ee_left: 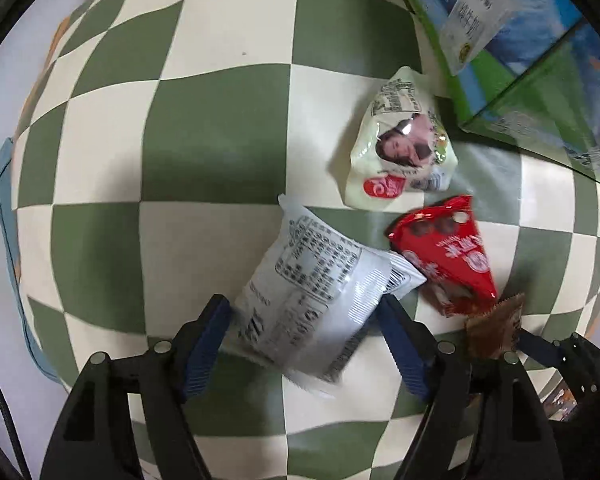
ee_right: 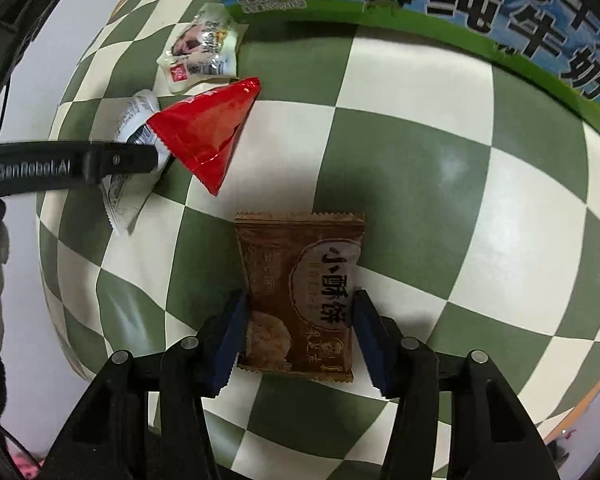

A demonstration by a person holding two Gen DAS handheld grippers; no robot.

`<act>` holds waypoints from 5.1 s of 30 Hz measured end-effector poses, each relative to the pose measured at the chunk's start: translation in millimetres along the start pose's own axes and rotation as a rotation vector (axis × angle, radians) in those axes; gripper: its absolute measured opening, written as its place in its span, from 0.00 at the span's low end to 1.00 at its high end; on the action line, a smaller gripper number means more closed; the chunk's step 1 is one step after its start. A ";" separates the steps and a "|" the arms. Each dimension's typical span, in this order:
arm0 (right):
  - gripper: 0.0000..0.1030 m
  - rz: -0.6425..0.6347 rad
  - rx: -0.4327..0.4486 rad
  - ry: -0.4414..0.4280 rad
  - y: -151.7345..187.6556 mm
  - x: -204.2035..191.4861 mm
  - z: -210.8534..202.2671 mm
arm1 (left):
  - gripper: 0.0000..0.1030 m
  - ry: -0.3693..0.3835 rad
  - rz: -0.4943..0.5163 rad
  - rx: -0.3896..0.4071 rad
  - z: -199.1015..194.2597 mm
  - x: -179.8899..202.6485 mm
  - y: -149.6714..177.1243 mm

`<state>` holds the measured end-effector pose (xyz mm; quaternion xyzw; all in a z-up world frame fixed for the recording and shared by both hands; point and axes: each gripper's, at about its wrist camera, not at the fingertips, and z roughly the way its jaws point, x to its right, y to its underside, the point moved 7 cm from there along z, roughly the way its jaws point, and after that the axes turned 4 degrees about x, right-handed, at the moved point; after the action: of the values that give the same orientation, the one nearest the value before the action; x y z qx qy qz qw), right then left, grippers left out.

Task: Organize snacks
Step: 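Grasp the white packet with left tool while right tool grasps the brown biscuit packet, then carry both packets into the box and open both tools, then grasp the clear candy packet with left tool while right tool grasps the red packet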

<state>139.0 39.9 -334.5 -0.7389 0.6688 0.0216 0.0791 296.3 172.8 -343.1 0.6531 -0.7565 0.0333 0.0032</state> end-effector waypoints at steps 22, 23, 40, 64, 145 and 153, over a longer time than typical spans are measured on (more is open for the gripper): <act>0.54 0.062 0.128 -0.138 25.5 25.5 -77.3 | 0.44 0.137 -0.162 0.152 -89.1 45.0 60.0; 0.54 0.069 0.148 -0.153 24.4 28.6 -90.6 | 0.44 0.161 -0.161 0.174 -103.6 53.1 56.0; 0.54 0.192 0.438 -0.006 -153.3 180.4 -253.7 | 0.44 0.253 -0.010 0.305 -160.3 215.8 -147.9; 0.94 0.265 0.229 0.141 -222.9 241.7 -170.3 | 0.89 0.080 0.036 0.209 -76.7 235.8 -229.6; 0.36 0.085 0.164 -0.225 -98.5 -40.0 -0.4 | 0.89 -0.267 -0.227 0.330 -90.3 16.3 20.0; 0.36 0.128 0.208 -0.139 -70.9 8.2 -22.6 | 0.89 -0.077 -0.078 0.227 -40.2 74.2 -24.5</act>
<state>208.5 35.1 -307.1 -0.6793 0.7061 0.0084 0.1999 308.1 98.1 -298.3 0.6789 -0.7215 0.0937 -0.0984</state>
